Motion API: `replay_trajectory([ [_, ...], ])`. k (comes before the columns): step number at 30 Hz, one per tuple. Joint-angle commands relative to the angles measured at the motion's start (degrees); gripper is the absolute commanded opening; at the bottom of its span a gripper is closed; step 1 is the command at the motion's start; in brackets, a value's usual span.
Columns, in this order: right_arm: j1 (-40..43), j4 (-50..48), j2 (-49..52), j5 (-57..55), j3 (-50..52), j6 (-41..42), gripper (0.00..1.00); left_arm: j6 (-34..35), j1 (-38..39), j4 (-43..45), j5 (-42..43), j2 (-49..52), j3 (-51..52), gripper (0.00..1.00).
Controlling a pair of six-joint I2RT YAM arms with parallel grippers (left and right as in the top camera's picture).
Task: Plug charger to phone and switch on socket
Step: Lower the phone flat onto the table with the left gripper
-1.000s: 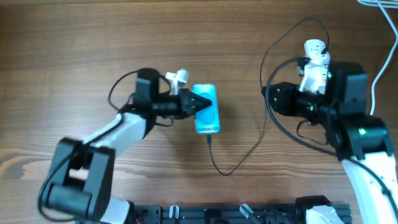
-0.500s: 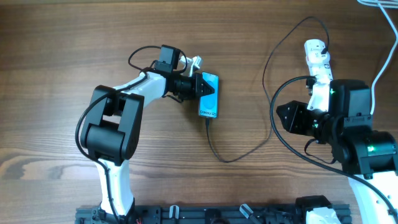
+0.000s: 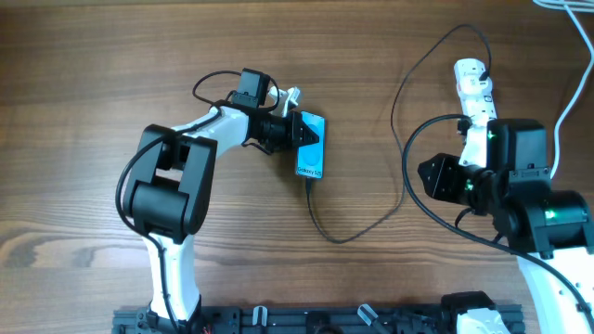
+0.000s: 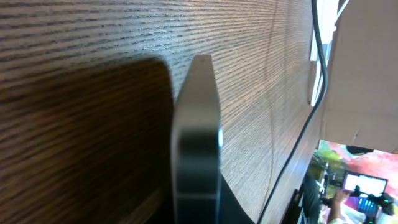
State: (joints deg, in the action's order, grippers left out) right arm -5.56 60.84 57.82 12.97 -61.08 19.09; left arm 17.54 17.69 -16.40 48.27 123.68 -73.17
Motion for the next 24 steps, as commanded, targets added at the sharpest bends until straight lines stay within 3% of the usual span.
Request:
replay_trajectory([
  [1,-0.04,-0.26,0.98,-1.81,-0.28,-1.07,0.34,-1.62,1.11,0.72,-5.11,2.99,-0.17,0.04],
  [5,-0.04,-0.33,2.82,-1.81,-0.28,-1.05,0.52,-0.31,0.94,0.70,-6.40,3.10,-0.17,0.04],
  [10,-0.04,-0.09,6.75,-1.81,-0.28,-1.03,0.63,1.33,0.94,1.36,-7.02,4.11,-0.17,0.04],
  [24,-0.04,0.52,17.44,-1.81,-0.28,-0.96,0.84,2.86,1.16,2.49,-7.72,5.14,-0.17,0.12],
])
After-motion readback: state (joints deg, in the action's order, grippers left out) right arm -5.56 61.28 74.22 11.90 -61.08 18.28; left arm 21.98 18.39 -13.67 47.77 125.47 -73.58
